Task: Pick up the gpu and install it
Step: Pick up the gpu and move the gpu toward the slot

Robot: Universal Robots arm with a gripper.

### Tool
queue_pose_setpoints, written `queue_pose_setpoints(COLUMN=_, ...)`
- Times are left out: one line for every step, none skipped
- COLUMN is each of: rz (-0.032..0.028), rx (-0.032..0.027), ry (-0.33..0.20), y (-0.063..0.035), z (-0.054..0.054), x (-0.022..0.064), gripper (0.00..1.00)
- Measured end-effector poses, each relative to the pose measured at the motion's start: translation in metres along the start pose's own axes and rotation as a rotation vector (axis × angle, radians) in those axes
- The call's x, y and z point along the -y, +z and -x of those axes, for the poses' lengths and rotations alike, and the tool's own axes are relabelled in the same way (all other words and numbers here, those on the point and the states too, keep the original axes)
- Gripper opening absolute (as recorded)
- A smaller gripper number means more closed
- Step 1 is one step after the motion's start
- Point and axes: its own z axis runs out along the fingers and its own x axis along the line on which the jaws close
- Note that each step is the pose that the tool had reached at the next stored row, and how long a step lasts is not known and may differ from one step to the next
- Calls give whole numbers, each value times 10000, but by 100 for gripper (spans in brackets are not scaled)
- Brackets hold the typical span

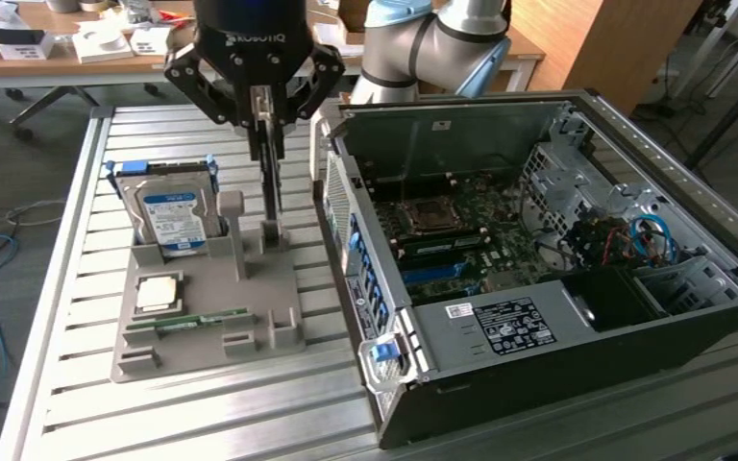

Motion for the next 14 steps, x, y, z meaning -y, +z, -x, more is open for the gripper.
queue_pose_setpoints(rz=0, rx=0, ry=0, y=-22, z=1, x=-1, gripper=26)
queue_pose_setpoints(rz=0, rx=0, ry=0, y=-34, z=1, x=-2, gripper=26)
queue_pose_setpoints(rz=2, rx=1, ry=-1, y=-33, z=1, x=-2, gripper=26)
queue_pose_setpoints(rz=2, rx=1, ry=-1, y=-33, z=1, x=-2, gripper=26)
queue_pose_setpoints(rz=1, rx=1, ry=-1, y=-34, z=1, x=-2, gripper=26)
queue_pose_setpoints(rz=1, rx=1, ry=0, y=-34, z=1, x=-2, gripper=26)
queue_pose_setpoints(rz=0, rx=0, ry=-1, y=-34, z=1, x=-2, gripper=26)
queue_pose_setpoints(rz=1, rx=0, ry=-1, y=-34, z=1, x=-2, gripper=26)
queue_pose_setpoints(rz=-1, rx=-2, ry=-2, y=-35, z=4, x=-2, gripper=26)
queue_pose_setpoints(rz=-2, rx=-3, ry=-4, y=-36, z=11, x=-2, gripper=26)
queue_pose_setpoints(rz=0, rx=-2, ry=-3, y=-35, z=20, x=-3, gripper=26)
queue_pose_setpoints(rz=0, rx=-1, ry=0, y=-34, z=31, x=-4, gripper=26)
queue_pose_setpoints(rz=0, rx=-1, ry=0, y=-33, z=44, x=-5, gripper=26)
queue_pose_setpoints(rz=0, rx=-1, ry=0, y=-33, z=59, x=-6, gripper=26)
